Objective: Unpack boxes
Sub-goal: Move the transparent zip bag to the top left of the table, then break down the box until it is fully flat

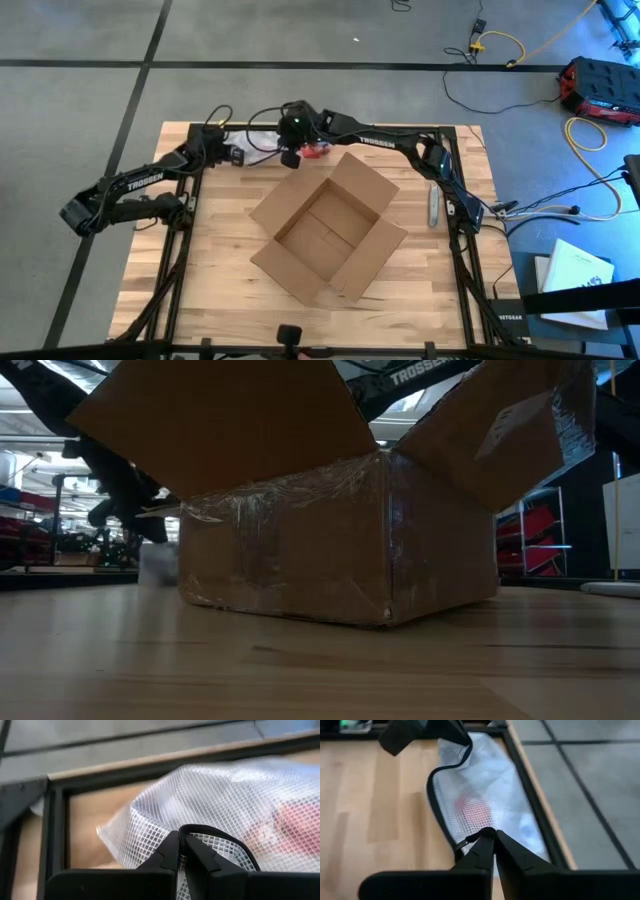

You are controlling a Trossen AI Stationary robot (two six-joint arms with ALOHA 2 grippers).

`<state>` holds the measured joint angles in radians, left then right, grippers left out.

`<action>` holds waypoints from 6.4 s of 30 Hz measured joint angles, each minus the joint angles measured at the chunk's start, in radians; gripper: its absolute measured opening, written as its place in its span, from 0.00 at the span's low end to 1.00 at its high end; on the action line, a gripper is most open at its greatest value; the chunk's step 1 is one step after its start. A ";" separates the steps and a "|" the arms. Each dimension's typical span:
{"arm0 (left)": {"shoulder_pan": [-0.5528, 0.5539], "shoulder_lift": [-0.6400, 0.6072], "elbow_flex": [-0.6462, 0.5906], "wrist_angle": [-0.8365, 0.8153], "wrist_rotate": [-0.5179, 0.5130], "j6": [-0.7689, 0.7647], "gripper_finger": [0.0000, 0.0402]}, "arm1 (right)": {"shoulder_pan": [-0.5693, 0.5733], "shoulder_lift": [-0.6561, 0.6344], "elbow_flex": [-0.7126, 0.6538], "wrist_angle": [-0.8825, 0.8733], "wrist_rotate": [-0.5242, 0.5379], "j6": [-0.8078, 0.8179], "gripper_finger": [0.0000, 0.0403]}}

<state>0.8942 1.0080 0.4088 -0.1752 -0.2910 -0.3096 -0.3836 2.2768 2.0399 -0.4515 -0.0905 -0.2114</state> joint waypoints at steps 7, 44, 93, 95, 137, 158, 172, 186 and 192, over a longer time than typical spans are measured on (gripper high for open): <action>-0.023 -0.006 0.001 -0.106 0.024 -0.024 0.00 | 0.009 0.000 0.000 -0.121 -0.035 0.047 0.00; -0.112 -0.093 0.000 -0.147 0.268 -0.189 0.68 | 0.056 0.000 0.000 -0.082 -0.043 0.024 0.76; -0.120 0.178 0.001 0.055 0.103 -0.259 0.59 | 0.058 -0.002 0.002 -0.148 -0.001 0.246 0.00; -0.096 0.202 0.002 0.075 0.107 -0.257 0.59 | 0.058 -0.002 0.002 -0.145 -0.004 0.225 0.00; -0.058 0.322 0.113 0.230 0.104 -0.106 0.59 | 0.036 -0.002 0.271 -0.291 0.018 0.125 0.00; -0.184 0.409 0.230 0.361 0.281 0.164 0.59 | 0.036 -0.105 0.271 -0.288 0.082 0.128 0.00; -0.213 0.652 0.355 0.206 0.369 0.236 0.59 | 0.037 -0.150 0.271 -0.316 0.082 0.128 0.00; -0.205 0.593 0.360 0.190 0.379 0.155 0.59 | 0.039 -0.150 0.270 -0.364 0.081 0.124 0.00; -0.206 0.530 0.360 0.200 0.385 0.153 0.59 | 0.037 -0.150 0.271 -0.361 0.080 0.106 0.00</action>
<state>0.6884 1.5377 0.7685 0.0246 0.0937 -0.1566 -0.3466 2.1273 2.3107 -0.8122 -0.0104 -0.1059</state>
